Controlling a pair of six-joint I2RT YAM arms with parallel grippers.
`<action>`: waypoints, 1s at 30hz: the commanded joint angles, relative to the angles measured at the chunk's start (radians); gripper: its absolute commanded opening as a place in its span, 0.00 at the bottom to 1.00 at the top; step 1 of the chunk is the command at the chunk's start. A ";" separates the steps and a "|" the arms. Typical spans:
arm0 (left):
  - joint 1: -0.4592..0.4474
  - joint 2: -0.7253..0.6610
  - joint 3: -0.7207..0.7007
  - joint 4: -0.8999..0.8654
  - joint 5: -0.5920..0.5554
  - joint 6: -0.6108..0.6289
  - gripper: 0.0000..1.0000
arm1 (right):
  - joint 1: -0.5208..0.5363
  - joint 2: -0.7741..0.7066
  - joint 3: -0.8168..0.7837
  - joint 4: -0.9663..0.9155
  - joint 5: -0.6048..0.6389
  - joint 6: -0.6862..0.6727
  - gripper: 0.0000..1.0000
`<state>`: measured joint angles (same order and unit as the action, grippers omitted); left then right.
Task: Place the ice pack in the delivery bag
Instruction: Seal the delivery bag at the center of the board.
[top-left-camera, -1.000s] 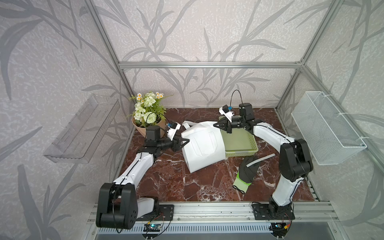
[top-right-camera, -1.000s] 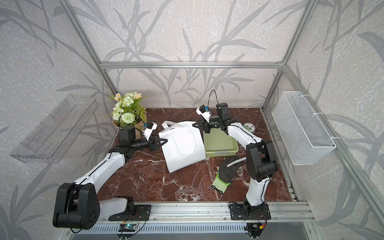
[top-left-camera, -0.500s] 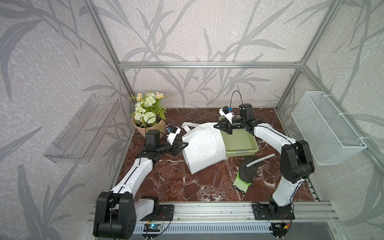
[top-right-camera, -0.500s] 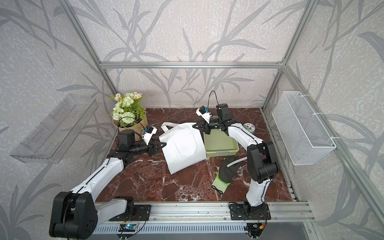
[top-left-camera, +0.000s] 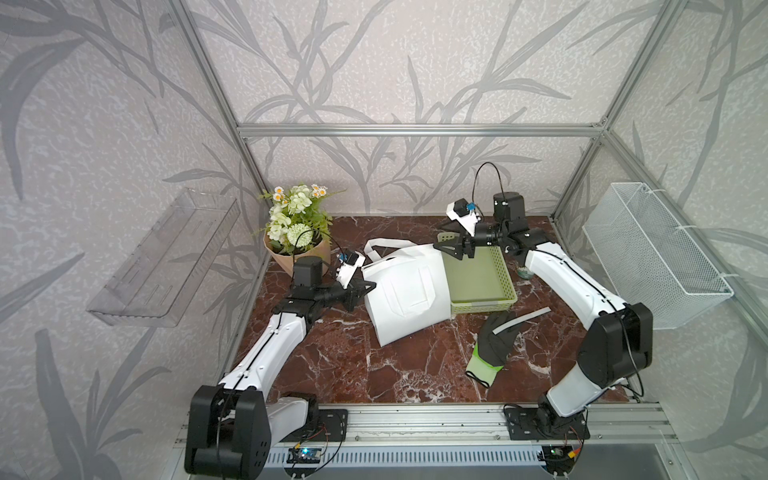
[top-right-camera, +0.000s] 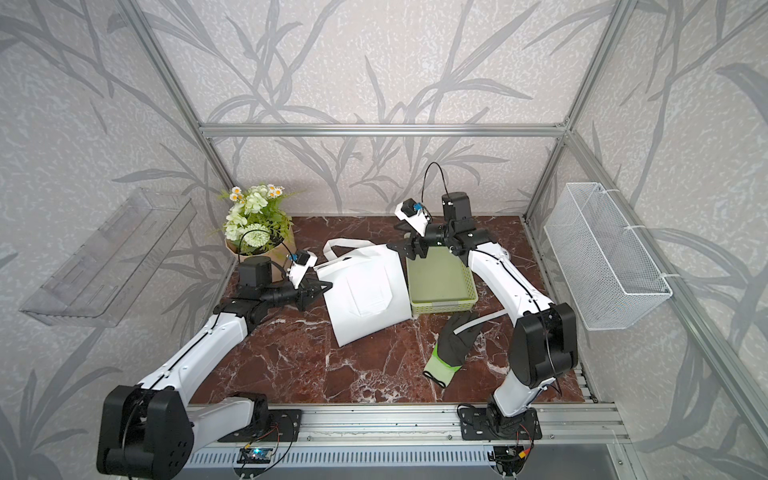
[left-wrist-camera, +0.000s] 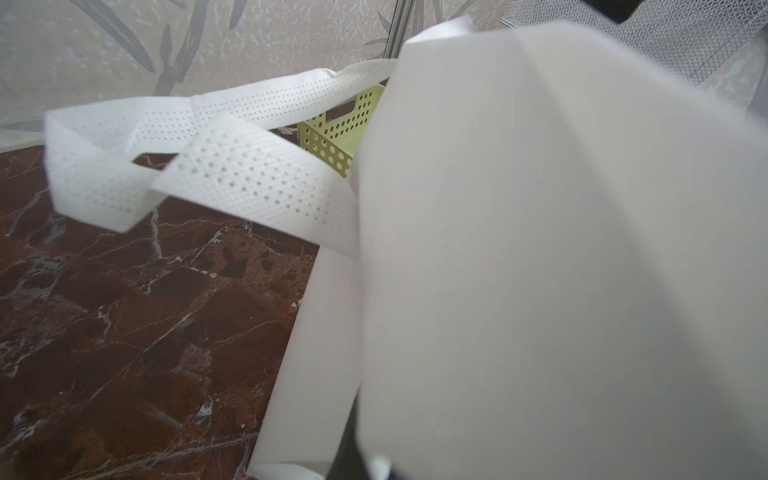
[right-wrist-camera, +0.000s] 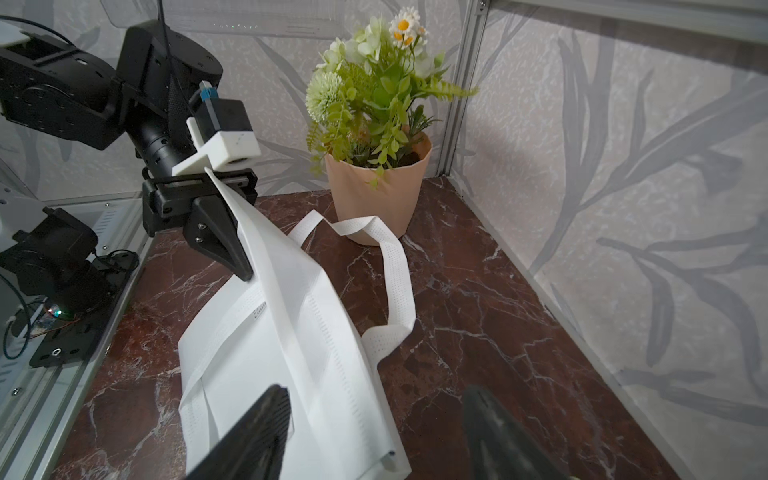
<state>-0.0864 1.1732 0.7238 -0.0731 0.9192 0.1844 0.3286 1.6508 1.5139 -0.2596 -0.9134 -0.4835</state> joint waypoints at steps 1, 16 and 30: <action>-0.009 0.006 0.052 0.027 0.009 0.024 0.00 | 0.050 0.009 0.078 -0.084 0.051 -0.060 0.71; -0.012 0.025 0.066 0.051 -0.017 0.033 0.00 | 0.157 0.214 0.276 -0.229 0.124 -0.101 0.70; -0.012 0.043 0.094 0.029 -0.034 0.056 0.00 | 0.166 0.317 0.372 -0.436 0.238 -0.222 0.64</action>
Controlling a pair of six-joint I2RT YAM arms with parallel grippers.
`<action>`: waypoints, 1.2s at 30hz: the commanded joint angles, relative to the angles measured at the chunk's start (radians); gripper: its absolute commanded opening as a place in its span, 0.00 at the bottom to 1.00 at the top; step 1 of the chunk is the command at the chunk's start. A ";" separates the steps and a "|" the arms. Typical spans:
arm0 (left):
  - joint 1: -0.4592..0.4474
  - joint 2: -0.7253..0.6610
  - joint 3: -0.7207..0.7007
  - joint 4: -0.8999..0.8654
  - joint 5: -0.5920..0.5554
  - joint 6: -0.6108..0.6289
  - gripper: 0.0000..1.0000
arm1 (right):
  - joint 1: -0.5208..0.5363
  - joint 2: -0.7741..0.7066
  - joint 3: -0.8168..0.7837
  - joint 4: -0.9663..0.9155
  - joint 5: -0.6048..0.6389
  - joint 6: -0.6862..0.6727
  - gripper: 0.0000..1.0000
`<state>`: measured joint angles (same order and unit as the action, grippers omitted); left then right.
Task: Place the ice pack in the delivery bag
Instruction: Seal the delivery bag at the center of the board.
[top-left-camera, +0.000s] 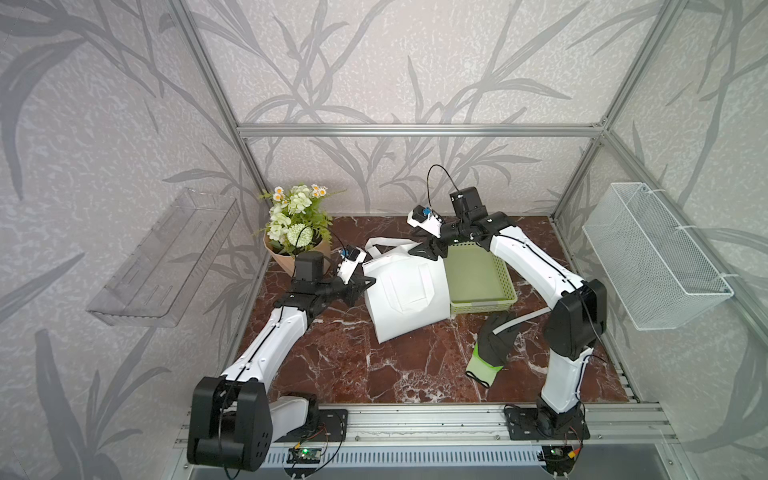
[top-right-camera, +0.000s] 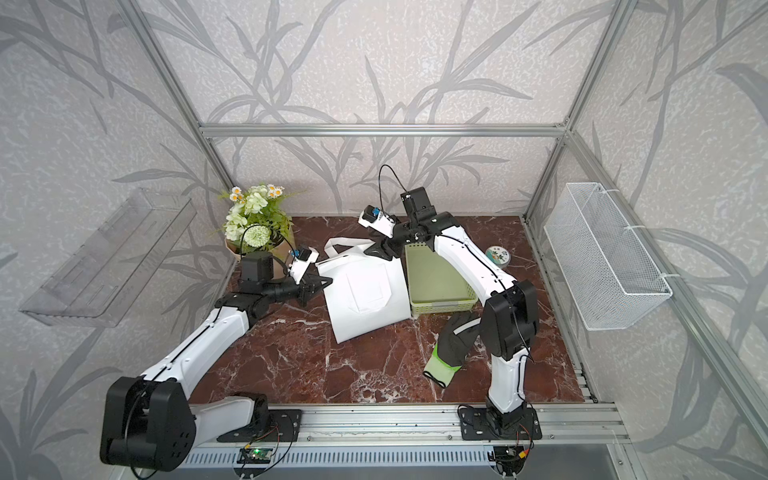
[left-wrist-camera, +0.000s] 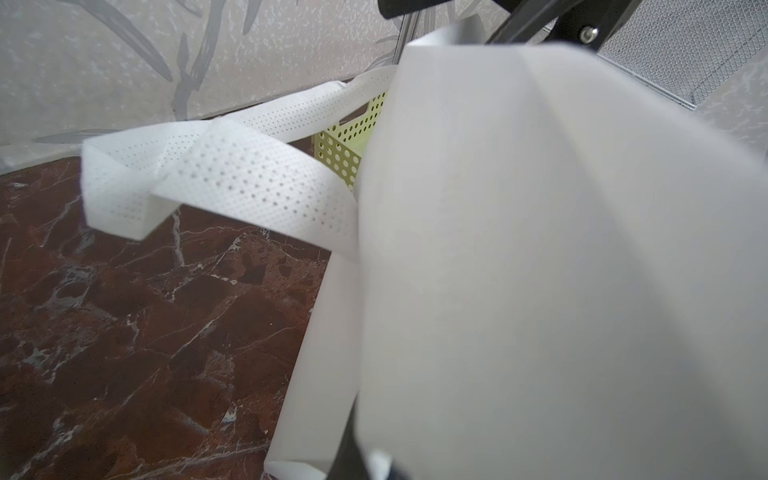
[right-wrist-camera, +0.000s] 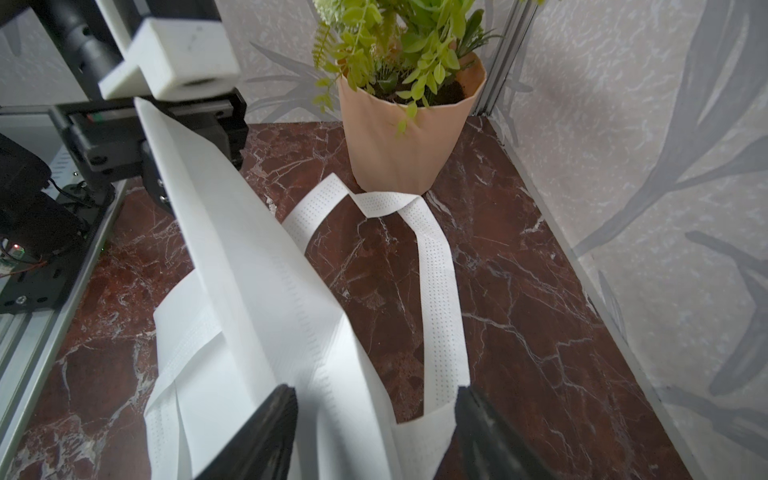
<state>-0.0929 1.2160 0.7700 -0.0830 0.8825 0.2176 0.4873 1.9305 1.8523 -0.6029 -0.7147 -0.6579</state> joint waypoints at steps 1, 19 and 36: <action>-0.004 0.002 0.048 0.038 0.003 0.023 0.00 | 0.008 0.044 0.042 -0.106 0.045 -0.055 0.63; 0.004 -0.021 0.051 0.022 -0.043 0.019 0.00 | 0.009 0.055 0.054 -0.216 0.087 -0.168 0.23; 0.067 -0.306 0.032 -0.217 -0.038 -0.135 0.78 | 0.004 0.009 -0.021 -0.150 0.107 -0.177 0.10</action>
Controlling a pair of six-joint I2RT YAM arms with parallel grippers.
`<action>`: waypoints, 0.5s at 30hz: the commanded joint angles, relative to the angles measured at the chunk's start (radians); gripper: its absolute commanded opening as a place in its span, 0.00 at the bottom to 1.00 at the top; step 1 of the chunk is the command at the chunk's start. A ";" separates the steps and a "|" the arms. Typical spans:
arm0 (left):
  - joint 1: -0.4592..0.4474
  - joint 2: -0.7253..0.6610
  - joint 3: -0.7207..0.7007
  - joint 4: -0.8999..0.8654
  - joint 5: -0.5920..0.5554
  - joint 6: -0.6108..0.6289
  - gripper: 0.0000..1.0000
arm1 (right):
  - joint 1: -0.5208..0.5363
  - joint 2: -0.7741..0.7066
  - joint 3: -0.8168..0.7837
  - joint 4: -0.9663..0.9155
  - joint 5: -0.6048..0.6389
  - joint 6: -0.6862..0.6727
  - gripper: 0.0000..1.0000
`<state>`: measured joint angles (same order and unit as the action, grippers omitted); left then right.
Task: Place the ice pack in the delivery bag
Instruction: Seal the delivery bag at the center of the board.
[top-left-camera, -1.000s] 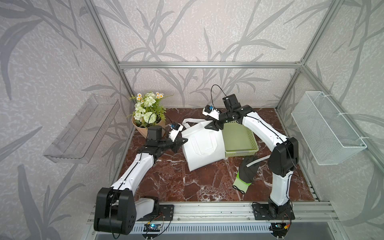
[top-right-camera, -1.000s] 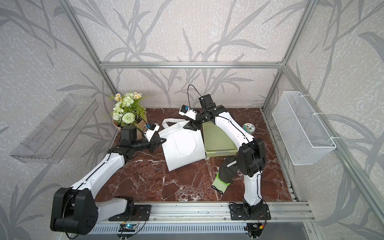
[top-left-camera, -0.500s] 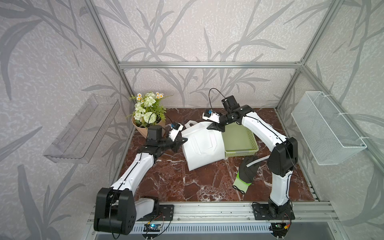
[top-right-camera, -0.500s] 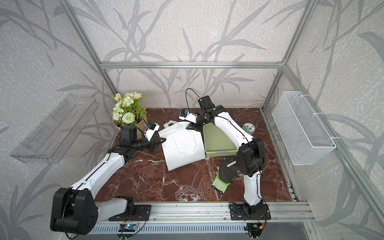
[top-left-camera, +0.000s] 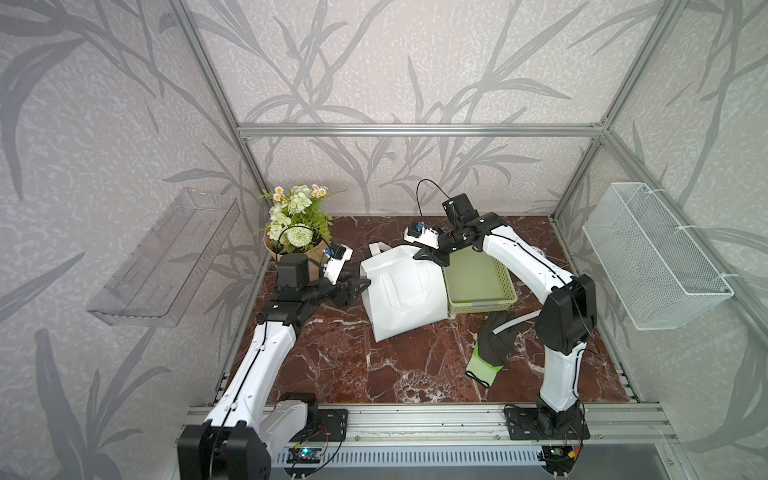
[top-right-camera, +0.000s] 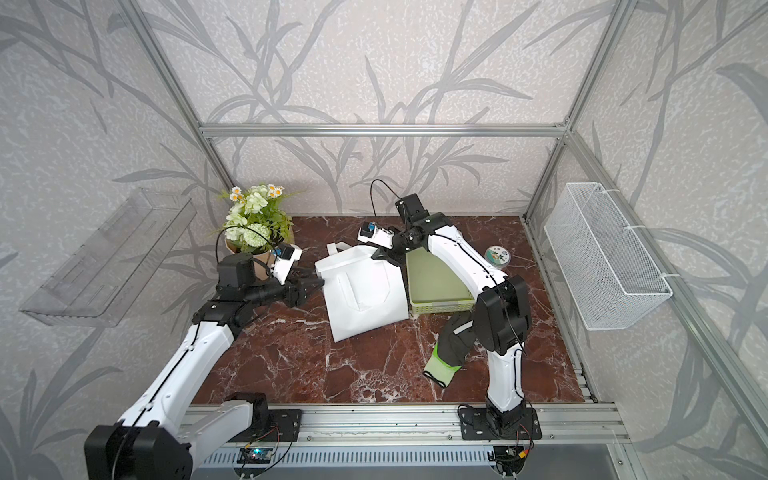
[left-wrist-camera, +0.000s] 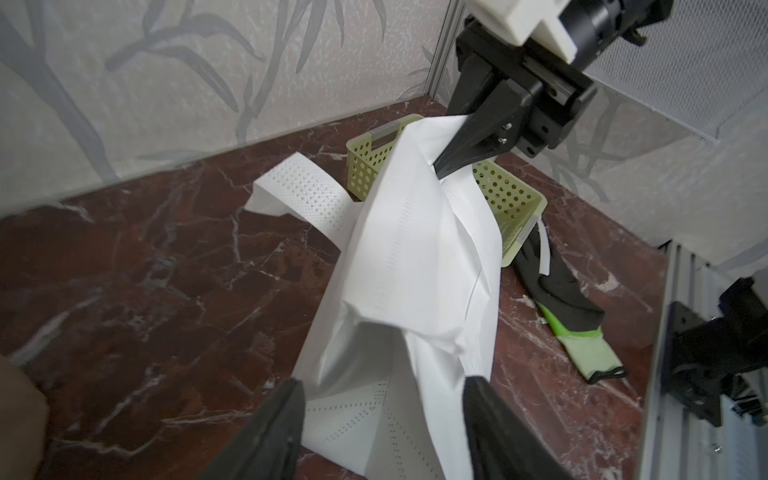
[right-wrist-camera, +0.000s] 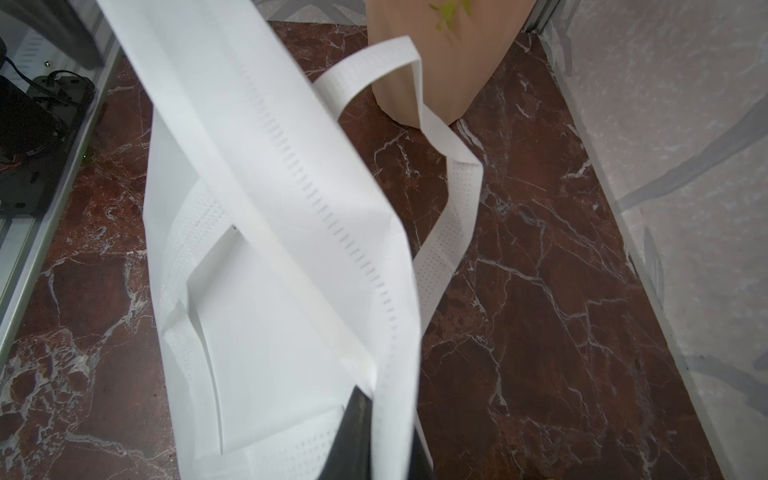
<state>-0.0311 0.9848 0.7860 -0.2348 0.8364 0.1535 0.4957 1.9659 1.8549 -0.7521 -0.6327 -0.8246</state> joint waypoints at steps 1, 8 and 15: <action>0.005 -0.096 0.015 -0.047 0.007 -0.114 0.81 | -0.005 -0.027 -0.026 0.002 0.027 -0.012 0.10; 0.002 -0.053 0.156 -0.003 -0.105 -0.376 0.89 | -0.006 -0.029 -0.029 0.018 0.020 -0.010 0.10; -0.003 0.139 0.303 -0.076 -0.151 -0.352 0.83 | -0.006 -0.035 -0.040 0.023 0.016 -0.013 0.10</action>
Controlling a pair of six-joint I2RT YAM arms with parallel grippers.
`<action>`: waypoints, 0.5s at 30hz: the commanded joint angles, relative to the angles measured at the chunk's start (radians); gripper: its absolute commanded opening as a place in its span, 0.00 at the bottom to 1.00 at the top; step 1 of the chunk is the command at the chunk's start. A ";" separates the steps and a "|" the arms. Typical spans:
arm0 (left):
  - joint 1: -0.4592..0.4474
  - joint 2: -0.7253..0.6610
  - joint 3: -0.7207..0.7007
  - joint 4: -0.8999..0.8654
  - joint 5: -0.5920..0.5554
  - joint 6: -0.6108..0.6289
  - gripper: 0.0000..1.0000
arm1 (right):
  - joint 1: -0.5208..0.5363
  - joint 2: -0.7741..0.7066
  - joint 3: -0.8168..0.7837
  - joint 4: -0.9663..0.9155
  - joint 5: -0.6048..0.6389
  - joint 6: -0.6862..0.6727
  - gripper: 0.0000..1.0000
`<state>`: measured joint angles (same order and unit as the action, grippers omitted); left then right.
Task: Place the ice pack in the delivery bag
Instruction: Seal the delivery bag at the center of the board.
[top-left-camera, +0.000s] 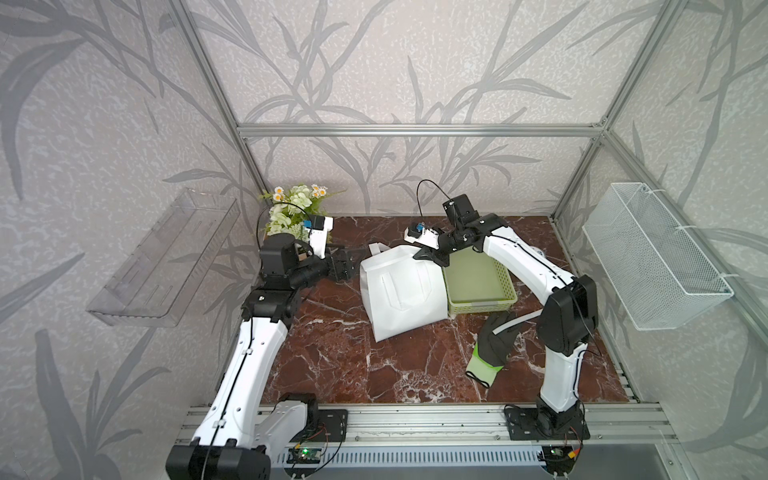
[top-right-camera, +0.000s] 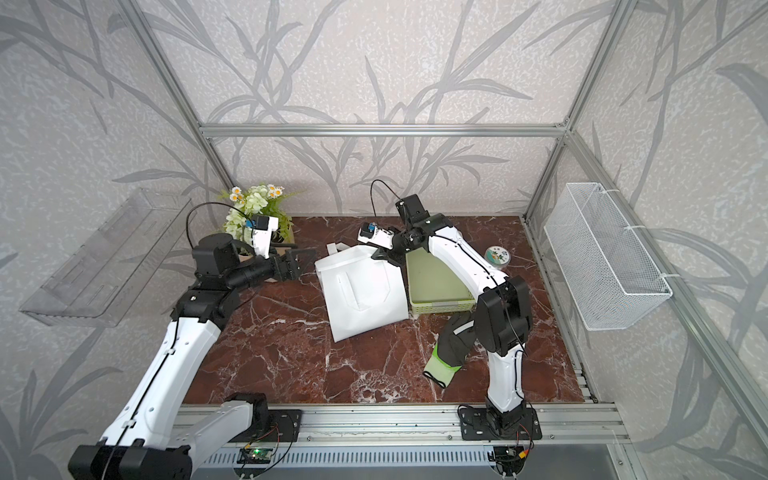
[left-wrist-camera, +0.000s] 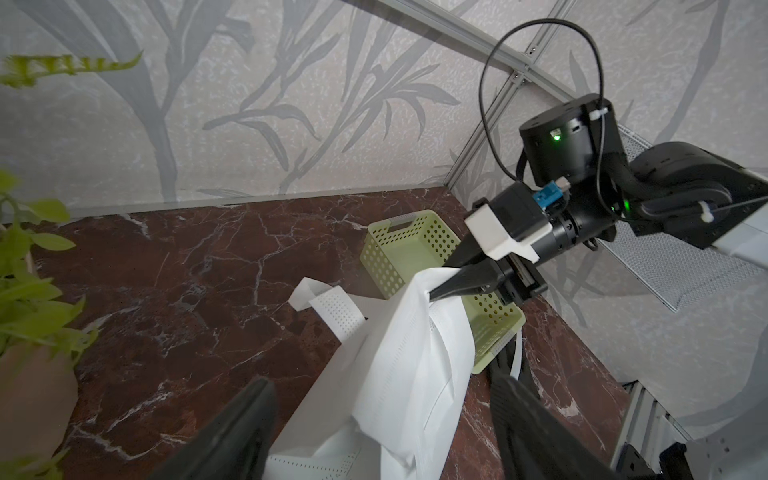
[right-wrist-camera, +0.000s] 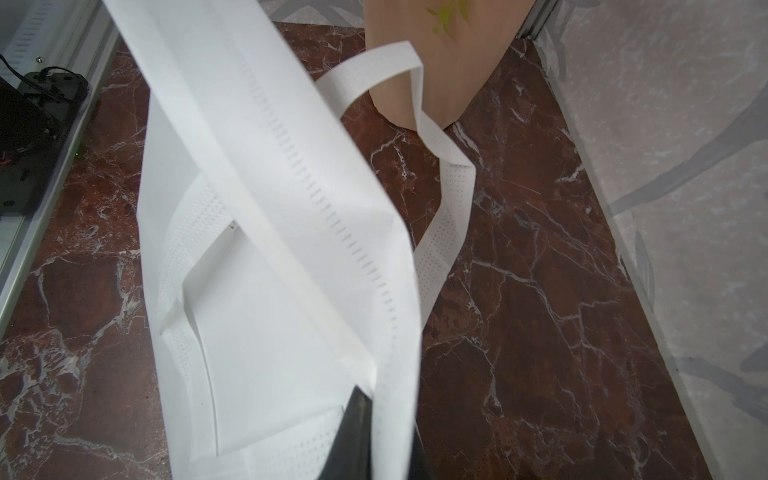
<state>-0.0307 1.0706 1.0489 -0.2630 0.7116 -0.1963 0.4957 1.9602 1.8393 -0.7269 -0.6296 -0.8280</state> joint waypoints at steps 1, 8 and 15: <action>-0.005 0.073 0.045 -0.050 -0.011 0.012 0.83 | -0.006 -0.031 -0.026 -0.001 0.013 -0.011 0.10; -0.055 0.161 0.023 -0.043 0.050 0.109 0.82 | -0.006 -0.037 -0.034 0.003 0.015 -0.007 0.10; -0.088 0.198 -0.010 -0.034 0.053 0.149 0.79 | -0.006 -0.037 -0.028 0.002 0.019 -0.008 0.10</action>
<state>-0.1081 1.2549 1.0538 -0.2993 0.7441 -0.0956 0.4957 1.9514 1.8236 -0.7116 -0.6289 -0.8288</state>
